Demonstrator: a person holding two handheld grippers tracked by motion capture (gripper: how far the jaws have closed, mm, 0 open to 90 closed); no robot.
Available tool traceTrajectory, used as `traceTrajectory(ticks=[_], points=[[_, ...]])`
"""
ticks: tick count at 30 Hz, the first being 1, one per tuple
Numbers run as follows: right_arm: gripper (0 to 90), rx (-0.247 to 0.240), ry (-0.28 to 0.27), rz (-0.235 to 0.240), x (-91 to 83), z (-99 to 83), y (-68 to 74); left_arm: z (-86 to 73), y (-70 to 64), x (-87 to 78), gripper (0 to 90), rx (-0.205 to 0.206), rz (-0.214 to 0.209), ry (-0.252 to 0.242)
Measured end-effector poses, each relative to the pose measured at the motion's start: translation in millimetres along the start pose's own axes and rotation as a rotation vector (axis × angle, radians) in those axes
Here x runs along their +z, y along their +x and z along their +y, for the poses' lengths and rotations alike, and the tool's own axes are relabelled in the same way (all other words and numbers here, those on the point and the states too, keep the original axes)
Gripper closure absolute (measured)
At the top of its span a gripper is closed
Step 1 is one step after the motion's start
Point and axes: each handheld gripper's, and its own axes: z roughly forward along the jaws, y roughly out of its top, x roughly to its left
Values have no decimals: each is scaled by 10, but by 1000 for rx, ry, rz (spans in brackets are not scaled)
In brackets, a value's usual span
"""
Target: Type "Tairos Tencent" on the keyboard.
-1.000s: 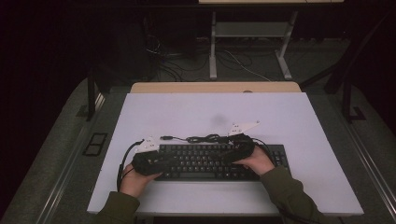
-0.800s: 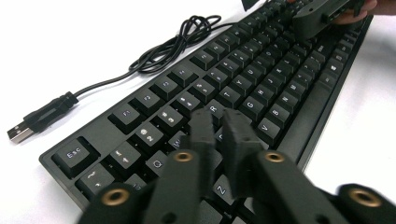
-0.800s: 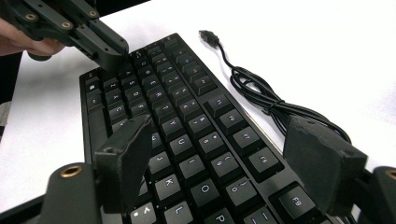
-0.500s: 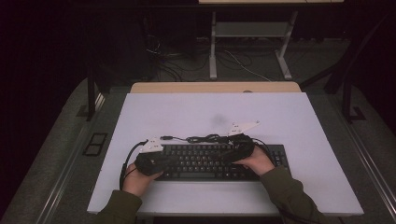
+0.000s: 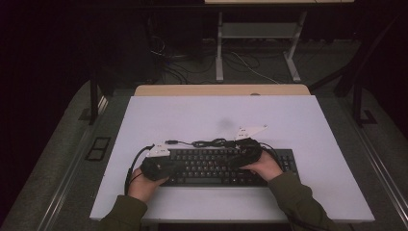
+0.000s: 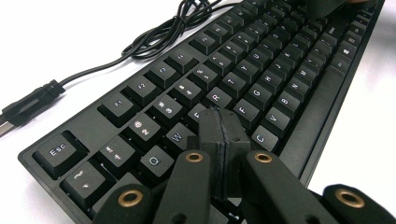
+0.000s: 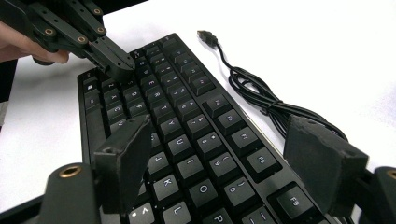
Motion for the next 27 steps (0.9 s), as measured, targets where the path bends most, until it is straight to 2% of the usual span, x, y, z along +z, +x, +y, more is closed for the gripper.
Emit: traceTrajectory(ticks=[27], points=[[232,-3,1,-3,3,-2,4,-5,-2,39,890,-9,-2,20]])
